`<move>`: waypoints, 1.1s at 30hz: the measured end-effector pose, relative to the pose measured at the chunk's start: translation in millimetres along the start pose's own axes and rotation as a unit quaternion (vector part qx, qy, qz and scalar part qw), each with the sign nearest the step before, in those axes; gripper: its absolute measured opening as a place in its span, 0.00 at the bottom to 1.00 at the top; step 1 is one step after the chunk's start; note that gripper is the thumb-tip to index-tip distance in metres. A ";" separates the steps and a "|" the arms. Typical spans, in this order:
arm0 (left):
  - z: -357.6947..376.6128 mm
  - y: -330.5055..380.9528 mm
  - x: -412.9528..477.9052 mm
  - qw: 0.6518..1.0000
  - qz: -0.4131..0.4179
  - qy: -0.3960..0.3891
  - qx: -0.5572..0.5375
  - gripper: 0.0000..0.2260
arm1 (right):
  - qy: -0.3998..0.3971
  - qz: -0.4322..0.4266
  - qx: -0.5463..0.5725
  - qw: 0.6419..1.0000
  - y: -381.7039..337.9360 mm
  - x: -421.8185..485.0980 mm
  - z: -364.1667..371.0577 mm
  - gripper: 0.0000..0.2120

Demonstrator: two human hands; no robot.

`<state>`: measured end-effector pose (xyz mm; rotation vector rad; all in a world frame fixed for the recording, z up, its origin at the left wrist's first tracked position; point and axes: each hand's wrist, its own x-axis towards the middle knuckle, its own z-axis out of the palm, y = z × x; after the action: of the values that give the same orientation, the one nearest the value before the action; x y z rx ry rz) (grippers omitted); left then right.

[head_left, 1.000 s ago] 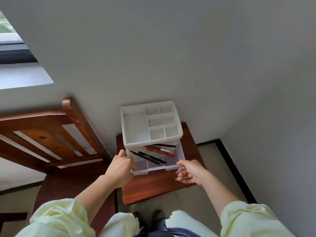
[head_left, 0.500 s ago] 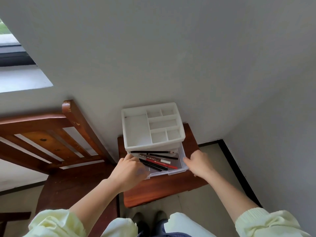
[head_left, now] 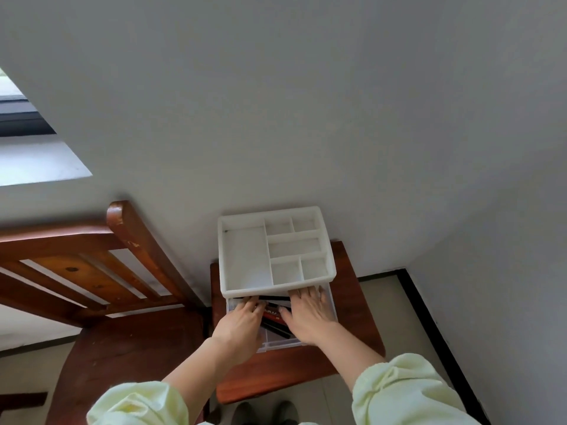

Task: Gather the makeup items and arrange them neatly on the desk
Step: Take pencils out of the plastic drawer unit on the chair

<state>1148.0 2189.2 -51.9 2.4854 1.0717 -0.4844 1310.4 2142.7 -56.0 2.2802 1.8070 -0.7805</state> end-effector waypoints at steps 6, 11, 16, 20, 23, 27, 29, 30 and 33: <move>-2.4 -2.7 1.0 1.000 0.010 0.009 -0.020 0.33 | 0.051 -0.018 0.016 0.998 3.9 7.9 6.7 0.29; -2.6 -9.7 -1.4 0.997 0.045 0.049 0.041 0.26 | 0.008 -0.043 -0.018 0.999 7.7 -1.6 1.8 0.27; 0.3 -18.4 0.5 0.991 0.078 0.074 0.076 0.18 | -0.018 -0.076 -0.019 0.997 16.8 -14.3 -7.2 0.23; -2.2 -13.2 6.1 0.990 0.079 0.060 0.095 0.18 | 0.002 -0.083 -0.022 0.996 17.7 -11.2 -14.8 0.20; 0.5 -11.0 8.5 0.990 0.086 0.046 0.105 0.17 | 0.012 -0.085 -0.038 0.996 16.3 -8.7 -15.6 0.18; 5.6 -11.6 11.5 0.991 0.082 0.035 0.104 0.20 | 0.020 -0.093 -0.049 0.994 14.6 -6.9 -13.6 0.16; 5.1 -11.2 14.2 0.991 0.081 0.034 0.106 0.19 | 0.024 -0.096 -0.053 0.994 14.0 -5.3 -13.0 0.15; 4.5 -10.7 15.3 0.990 0.081 0.032 0.110 0.19 | 0.026 -0.097 -0.055 0.993 13.7 -4.8 -12.7 0.15; 2.1 -6.2 17.4 0.990 0.079 0.022 0.113 0.18 | 0.023 -0.096 -0.062 0.993 12.4 -4.4 -12.3 0.15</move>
<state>1154.3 2202.7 -62.9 2.7633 0.8690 -0.5324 1325.2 2140.5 -46.0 2.0887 2.0569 -0.6263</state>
